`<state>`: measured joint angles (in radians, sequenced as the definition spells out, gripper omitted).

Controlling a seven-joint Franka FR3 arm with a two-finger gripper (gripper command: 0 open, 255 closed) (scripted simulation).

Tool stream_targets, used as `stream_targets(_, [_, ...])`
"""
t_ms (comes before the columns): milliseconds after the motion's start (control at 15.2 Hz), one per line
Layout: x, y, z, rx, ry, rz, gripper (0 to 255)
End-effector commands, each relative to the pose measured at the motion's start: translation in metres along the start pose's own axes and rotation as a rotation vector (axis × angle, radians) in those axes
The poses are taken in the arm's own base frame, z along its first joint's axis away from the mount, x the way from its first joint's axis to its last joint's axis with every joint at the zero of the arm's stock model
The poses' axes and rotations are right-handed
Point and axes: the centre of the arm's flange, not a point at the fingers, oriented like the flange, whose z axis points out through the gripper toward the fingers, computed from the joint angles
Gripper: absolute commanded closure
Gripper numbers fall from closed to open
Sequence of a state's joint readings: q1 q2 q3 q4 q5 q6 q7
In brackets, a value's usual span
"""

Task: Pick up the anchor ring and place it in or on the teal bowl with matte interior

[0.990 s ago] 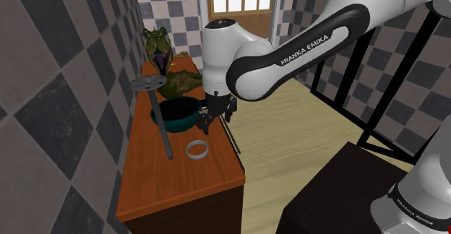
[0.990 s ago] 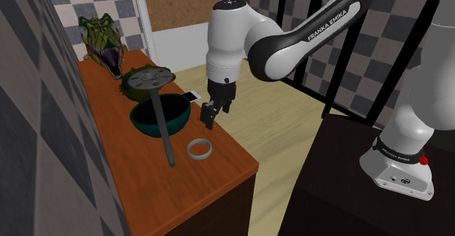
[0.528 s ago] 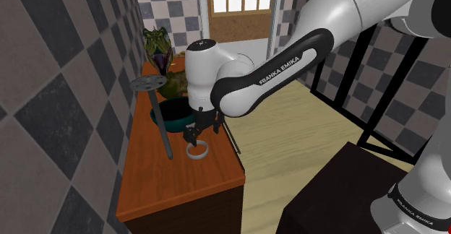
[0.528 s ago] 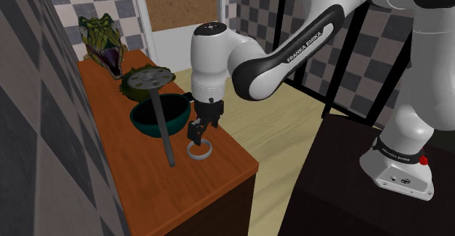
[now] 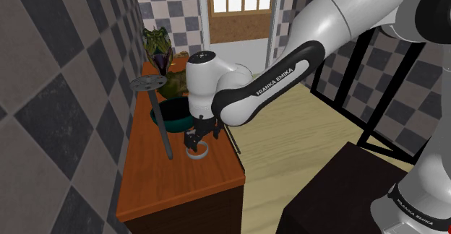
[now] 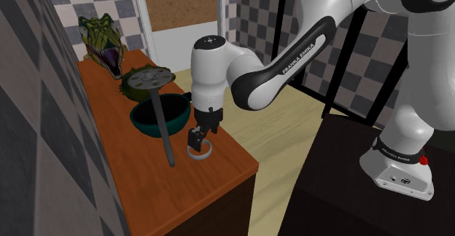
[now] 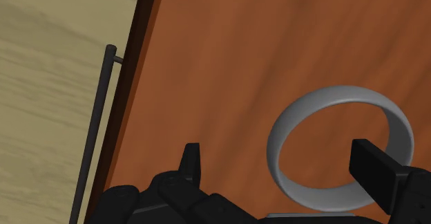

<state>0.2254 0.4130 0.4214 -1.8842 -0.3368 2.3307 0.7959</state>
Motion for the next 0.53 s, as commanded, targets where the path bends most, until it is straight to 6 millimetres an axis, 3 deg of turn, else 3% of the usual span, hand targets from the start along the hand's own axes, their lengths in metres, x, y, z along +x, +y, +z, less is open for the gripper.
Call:
stream_targets(0, [0.0001,0.0,0.0005,0.0,0.0,0.0,0])
stream_targets(198, [0.0001,0.0001,0.0005,0.0,0.0,0.0,0])
stream_targets(264, [0.0001,0.0001,0.0005,0.0,0.0,0.0,255])
stream_targets(462, [0.0001,0.0001,0.0004,0.0,0.0,0.0,255])
